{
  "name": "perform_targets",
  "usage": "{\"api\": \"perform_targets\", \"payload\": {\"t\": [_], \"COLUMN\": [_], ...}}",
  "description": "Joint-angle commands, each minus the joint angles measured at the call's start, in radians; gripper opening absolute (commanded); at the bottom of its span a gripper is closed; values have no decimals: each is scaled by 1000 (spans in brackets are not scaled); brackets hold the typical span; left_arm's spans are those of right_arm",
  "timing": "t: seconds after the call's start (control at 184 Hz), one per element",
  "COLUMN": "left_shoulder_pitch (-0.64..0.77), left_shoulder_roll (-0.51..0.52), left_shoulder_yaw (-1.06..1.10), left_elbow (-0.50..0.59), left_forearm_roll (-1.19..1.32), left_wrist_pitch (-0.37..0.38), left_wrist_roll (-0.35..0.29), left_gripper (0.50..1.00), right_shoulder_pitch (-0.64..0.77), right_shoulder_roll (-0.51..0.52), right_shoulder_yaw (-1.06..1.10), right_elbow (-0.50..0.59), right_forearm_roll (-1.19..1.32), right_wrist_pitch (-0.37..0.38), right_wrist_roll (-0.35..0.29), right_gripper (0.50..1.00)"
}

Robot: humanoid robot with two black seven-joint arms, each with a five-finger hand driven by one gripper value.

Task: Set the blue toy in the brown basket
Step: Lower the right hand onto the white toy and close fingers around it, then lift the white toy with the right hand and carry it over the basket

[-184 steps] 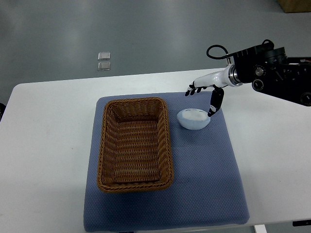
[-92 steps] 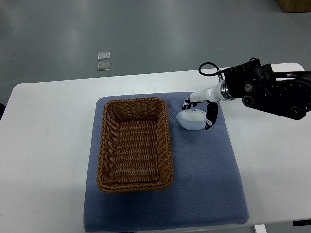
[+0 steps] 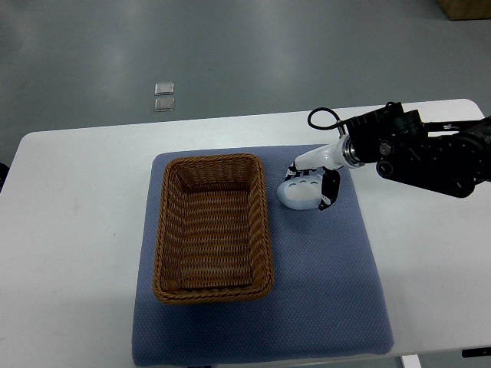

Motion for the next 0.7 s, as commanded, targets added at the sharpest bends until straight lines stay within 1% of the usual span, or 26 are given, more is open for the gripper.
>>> {"api": "perform_targets", "payload": {"t": [0.0, 0.016, 0.033, 0.081, 0.098, 0.103, 0.109, 0.136, 0.147, 0.157, 0.19, 0.239, 0.277, 0.304, 0.478, 0.695], "left_shoulder_pitch": [0, 0, 0, 0, 0, 0, 0, 0, 0, 0, 0, 0, 0, 0, 0, 0], "left_shoulder_roll": [0, 0, 0, 0, 0, 0, 0, 0, 0, 0, 0, 0, 0, 0, 0, 0], "left_shoulder_yaw": [0, 0, 0, 0, 0, 0, 0, 0, 0, 0, 0, 0, 0, 0, 0, 0], "left_elbow": [0, 0, 1, 0, 1, 1, 1, 0, 0, 0, 0, 1, 0, 0, 0, 0], "left_forearm_roll": [1, 0, 0, 0, 0, 0, 0, 1, 0, 0, 0, 0, 0, 0, 1, 0], "left_wrist_pitch": [0, -2, 0, 0, 0, 0, 0, 0, 0, 0, 0, 0, 0, 0, 0, 0], "left_wrist_roll": [0, 0, 0, 0, 0, 0, 0, 0, 0, 0, 0, 0, 0, 0, 0, 0], "left_gripper": [1000, 1000, 1000, 1000, 1000, 1000, 1000, 1000, 1000, 1000, 1000, 1000, 1000, 1000, 1000, 1000], "right_shoulder_pitch": [-2, -3, -5, -5, -5, -5, -5, -5, -5, -5, -3, -3, -2, 0, 23, 127], "right_shoulder_roll": [0, 0, 0, 0, 0, 0, 0, 0, 0, 0, 0, 0, -1, -1, -20, -50], "right_shoulder_yaw": [0, 0, 0, 1, 1, 1, 0, 0, 0, 0, 0, 1, 1, 3, 18, 18], "right_elbow": [0, 0, 0, 0, 0, 0, 0, 0, 0, 0, 0, 0, 0, 0, 0, -5], "right_forearm_roll": [-1, -1, -1, -1, -1, -1, -1, -1, -1, -1, -1, 1, 1, 1, 10, 22], "right_wrist_pitch": [3, 3, 3, 5, 6, 6, 6, 8, 9, 9, 9, 11, 11, 11, 15, 17], "right_wrist_roll": [2, 0, 0, 0, 0, 0, 2, 2, 0, 0, 0, 2, 2, 2, 2, 3], "right_gripper": [756, 750, 731, 699, 670, 670, 656, 639, 625, 625, 592, 574, 541, 531, 531, 539]}}
